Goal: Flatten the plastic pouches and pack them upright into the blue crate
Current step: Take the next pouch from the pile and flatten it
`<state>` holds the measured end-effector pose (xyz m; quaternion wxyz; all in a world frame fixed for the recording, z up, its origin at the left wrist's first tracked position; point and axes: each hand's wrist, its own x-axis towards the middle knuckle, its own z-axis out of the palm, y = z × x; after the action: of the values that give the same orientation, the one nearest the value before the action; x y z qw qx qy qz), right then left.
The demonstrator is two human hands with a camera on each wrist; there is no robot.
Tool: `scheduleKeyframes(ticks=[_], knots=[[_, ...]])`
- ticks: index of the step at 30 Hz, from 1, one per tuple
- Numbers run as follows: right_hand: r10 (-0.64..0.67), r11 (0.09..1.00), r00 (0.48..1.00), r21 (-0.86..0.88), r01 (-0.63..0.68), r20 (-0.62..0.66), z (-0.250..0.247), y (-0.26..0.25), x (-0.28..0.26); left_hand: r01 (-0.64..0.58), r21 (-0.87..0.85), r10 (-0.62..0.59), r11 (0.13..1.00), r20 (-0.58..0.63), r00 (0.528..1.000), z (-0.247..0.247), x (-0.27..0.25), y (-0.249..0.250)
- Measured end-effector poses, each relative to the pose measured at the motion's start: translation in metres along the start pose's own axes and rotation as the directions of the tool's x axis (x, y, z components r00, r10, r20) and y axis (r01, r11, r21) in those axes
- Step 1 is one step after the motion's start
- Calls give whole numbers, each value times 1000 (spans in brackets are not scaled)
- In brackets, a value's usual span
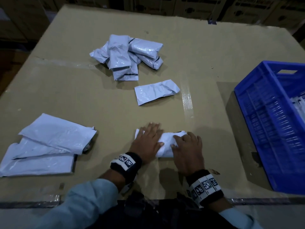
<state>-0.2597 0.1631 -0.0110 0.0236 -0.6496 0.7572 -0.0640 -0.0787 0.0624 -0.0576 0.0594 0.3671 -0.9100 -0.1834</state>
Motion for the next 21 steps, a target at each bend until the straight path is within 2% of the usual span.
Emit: scheduleKeyframes(ticks=[3,6,9,21], knots=[[32,986,999,163,-33,10,14,-17,7,2,73,-3,997,15,1000,4,-7,-4],[-122,990,991,74,118,53,35,-20,5,-5,151,7,989,-18,1000,4,-11,-6],[-111,993,989,37,108,94,46,-17,3,20,164,-14,986,-36,999,5,-14,-6],[-126,989,980,98,111,152,53,-12,7,98,153,-98,983,-9,995,12,-9,-10]])
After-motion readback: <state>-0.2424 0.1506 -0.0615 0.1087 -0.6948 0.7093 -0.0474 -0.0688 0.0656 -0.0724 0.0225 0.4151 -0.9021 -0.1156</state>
